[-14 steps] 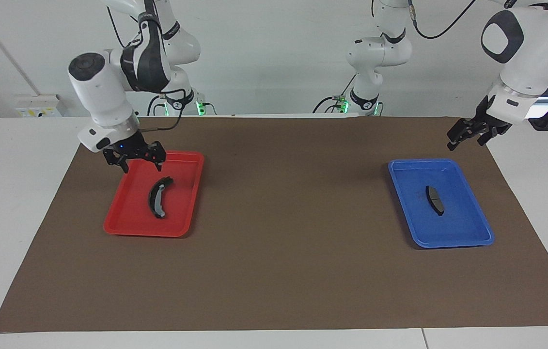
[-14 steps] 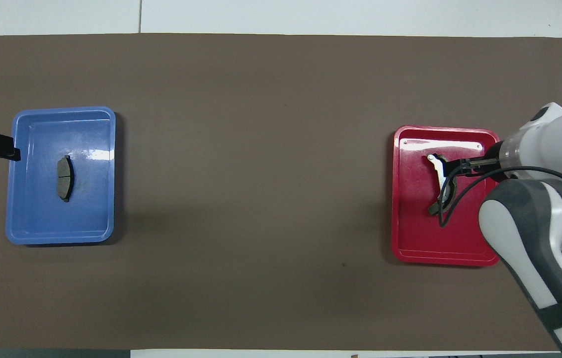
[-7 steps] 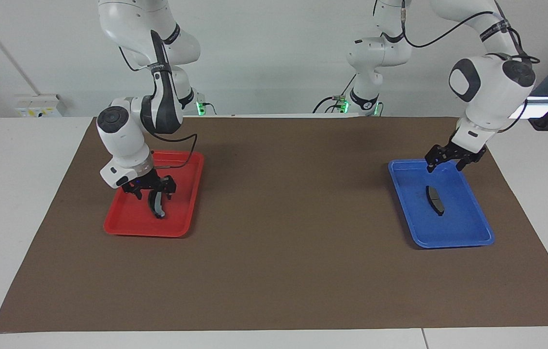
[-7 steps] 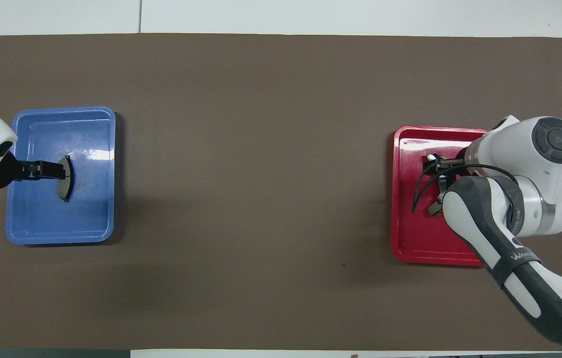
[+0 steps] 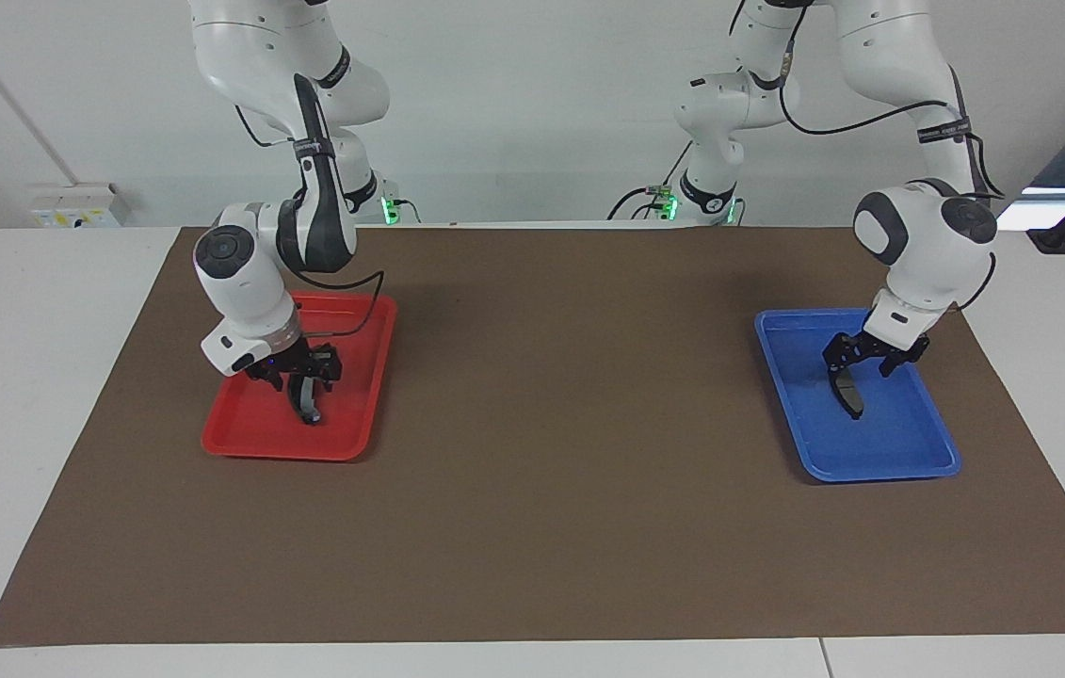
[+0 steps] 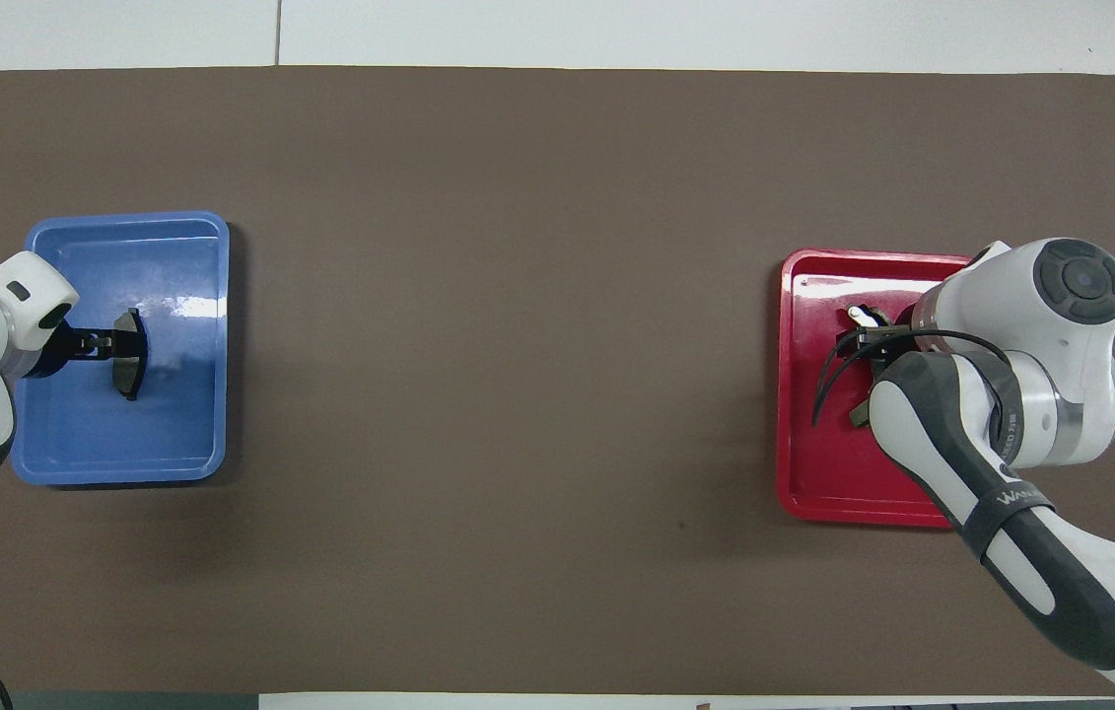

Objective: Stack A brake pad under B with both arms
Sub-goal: 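Lift the silver pad with the right gripper while the left gripper lifts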

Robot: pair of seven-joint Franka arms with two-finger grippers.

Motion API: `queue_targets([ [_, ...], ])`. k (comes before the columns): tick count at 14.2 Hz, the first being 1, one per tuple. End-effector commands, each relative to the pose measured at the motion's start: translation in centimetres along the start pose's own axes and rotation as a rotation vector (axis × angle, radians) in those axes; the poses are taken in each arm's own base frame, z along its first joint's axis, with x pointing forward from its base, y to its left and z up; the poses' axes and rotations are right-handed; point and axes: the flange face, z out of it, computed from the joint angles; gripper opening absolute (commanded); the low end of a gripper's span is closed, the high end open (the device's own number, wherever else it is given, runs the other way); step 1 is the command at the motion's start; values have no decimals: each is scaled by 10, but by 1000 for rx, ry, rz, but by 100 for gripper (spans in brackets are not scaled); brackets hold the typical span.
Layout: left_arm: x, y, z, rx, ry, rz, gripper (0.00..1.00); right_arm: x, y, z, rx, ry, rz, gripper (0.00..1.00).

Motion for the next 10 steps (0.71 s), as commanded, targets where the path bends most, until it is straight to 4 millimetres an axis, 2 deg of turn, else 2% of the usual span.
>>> queue_targets([
  [1,1,-2,6,5,21,12,93,-5,3,4,1,8,0,79],
  [4,-2,-1,20,5,15,16,90,-10,9,10,3,23,-20,70],
  [6,-7,0,26,5,14,23,90,-11,18,12,2,22,-31,61],
  [8,-12,2,30,3,5,37,90,-11,17,12,3,19,-32,52],
  [9,-12,2,29,3,6,37,86,-11,17,12,3,19,-32,49],
  [10,-12,3,29,2,3,37,78,-11,15,11,3,16,-34,42],
])
